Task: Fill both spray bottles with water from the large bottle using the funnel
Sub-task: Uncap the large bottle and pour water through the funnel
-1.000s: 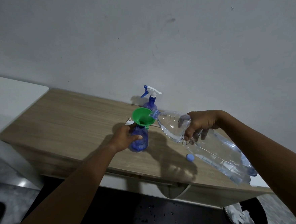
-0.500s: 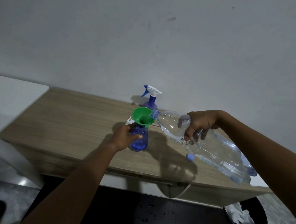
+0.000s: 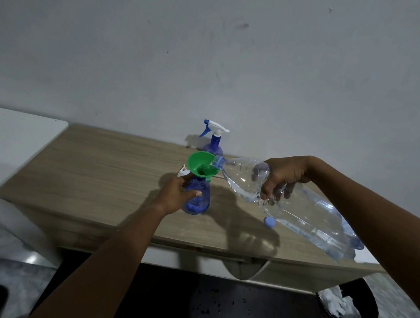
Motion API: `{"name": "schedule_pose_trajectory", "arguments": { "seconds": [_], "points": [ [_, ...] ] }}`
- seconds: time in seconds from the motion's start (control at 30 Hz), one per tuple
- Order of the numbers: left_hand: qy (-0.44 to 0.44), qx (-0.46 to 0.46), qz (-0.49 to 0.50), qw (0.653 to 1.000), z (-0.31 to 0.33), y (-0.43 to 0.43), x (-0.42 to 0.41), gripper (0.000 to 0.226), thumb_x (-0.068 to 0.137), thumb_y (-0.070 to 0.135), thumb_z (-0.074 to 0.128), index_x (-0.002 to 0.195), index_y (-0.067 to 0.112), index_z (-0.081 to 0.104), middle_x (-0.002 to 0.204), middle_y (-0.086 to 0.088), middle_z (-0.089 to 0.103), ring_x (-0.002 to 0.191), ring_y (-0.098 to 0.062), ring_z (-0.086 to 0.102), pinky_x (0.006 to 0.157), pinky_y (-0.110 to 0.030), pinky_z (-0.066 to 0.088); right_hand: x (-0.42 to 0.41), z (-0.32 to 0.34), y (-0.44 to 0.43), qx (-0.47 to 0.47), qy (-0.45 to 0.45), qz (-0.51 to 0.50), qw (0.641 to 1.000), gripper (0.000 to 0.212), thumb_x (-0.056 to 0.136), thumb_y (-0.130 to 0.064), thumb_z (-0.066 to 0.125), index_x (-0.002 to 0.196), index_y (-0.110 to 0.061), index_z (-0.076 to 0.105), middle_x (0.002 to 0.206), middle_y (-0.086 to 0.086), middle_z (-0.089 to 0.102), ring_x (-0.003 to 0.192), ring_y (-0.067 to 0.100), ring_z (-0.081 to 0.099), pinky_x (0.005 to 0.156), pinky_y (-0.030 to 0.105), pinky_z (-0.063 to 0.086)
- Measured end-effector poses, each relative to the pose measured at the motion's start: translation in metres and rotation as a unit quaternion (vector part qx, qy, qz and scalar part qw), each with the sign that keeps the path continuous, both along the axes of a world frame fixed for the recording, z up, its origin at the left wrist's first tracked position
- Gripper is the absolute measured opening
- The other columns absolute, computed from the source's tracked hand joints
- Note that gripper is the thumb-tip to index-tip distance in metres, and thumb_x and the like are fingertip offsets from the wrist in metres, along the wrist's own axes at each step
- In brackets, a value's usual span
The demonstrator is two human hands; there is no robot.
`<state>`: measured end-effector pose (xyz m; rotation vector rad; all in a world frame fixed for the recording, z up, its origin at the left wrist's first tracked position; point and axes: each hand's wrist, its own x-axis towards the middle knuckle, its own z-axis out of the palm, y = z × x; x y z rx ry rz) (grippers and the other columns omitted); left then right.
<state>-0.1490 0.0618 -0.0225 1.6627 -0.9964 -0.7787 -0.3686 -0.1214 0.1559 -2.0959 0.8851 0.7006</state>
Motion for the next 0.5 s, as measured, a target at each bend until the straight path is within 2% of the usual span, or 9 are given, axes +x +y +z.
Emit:
{"name": "schedule_pose_trajectory", "arguments": {
  "seconds": [0.17,0.33,0.5],
  "points": [
    [-0.006,0.002,0.002,1.0,-0.0011,-0.0008,0.0004,0.046,0.082,0.003,0.08,0.126,0.002,0.067,0.11,-0.003,0.075,0.105,-0.017,0.07,0.099,-0.036,0.055,-0.0008,-0.0005,-0.0012,-0.005,-0.002,-0.001,1.0,0.051,0.079,-0.015,0.08,0.127,-0.007,0.063,0.084,0.009,0.075,0.066,0.02,0.07,0.054,0.027,0.055],
    [-0.002,0.003,-0.001,1.0,-0.0019,-0.0006,0.0013,0.048,0.081,0.006,0.082,0.127,0.005,0.067,0.115,-0.003,0.075,0.11,-0.017,0.069,0.102,-0.037,0.054,-0.0007,0.0002,-0.0008,-0.012,0.001,0.001,1.0,0.048,0.083,-0.013,0.078,0.128,-0.006,0.062,0.075,0.004,0.075,0.062,0.017,0.07,0.052,0.025,0.054],
    [-0.004,0.0,0.001,1.0,-0.0014,-0.0011,0.0003,0.048,0.081,0.004,0.081,0.127,0.004,0.067,0.115,-0.005,0.074,0.111,-0.02,0.069,0.101,-0.038,0.054,-0.0011,-0.0011,-0.0008,-0.008,-0.003,-0.003,1.0,0.051,0.081,-0.015,0.079,0.128,-0.007,0.062,0.079,0.007,0.075,0.064,0.018,0.069,0.053,0.026,0.054]
  ]
}}
